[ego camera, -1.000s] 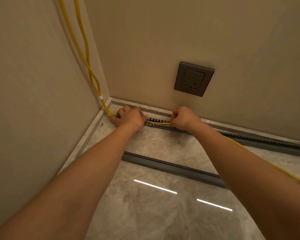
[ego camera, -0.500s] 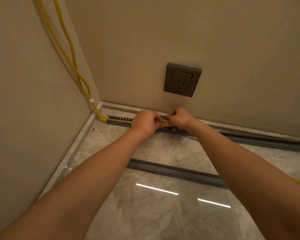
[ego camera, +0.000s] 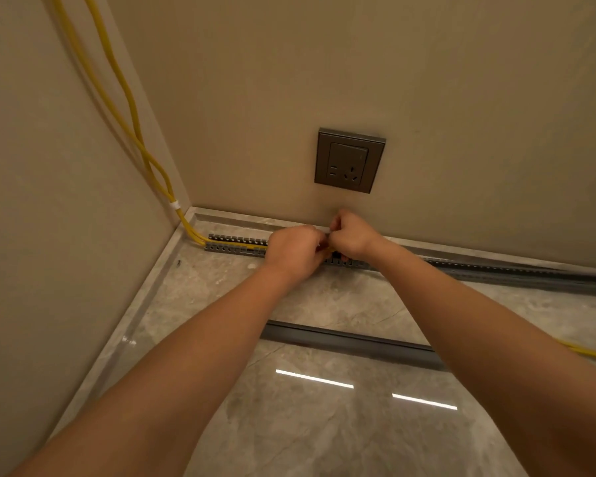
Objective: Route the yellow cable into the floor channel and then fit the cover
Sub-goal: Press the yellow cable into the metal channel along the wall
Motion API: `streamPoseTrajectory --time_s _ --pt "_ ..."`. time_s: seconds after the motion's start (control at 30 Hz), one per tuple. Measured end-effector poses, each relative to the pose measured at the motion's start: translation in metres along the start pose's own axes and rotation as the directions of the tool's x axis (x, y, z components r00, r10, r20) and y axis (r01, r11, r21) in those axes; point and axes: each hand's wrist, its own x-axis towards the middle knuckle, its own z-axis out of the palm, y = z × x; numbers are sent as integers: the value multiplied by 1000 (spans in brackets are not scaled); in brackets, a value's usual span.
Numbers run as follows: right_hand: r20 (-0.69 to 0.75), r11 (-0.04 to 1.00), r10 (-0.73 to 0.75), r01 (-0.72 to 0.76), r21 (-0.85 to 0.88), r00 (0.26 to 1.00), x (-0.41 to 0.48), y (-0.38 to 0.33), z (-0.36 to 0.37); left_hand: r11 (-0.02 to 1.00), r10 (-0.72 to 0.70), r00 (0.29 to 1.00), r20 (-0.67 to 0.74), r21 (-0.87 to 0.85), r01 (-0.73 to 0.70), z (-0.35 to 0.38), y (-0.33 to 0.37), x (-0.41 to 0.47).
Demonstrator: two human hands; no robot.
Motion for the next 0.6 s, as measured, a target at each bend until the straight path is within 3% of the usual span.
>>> streamPoseTrajectory --time_s 0.1,0.27,0.33,0.47,0.6 --pt "-27 976 -22 15 -218 999 -8 8 -13 998 -50 999 -9 -25 50 1 2 0" --pt "-33 921 101 -107 -375 994 -25 28 -35 991 -115 993 25 -59 116 -1 2 0" --pt "-40 921 150 -154 -359 988 -33 37 -45 989 -127 991 40 -69 130 -1 3 0" --pt "-7 968 234 -233 -96 972 -36 48 -60 988 -133 988 77 -64 138 -4 5 0" --pt "-25 981 183 -184 -55 983 -31 45 -62 990 -135 986 97 -38 139 -7 6 1"
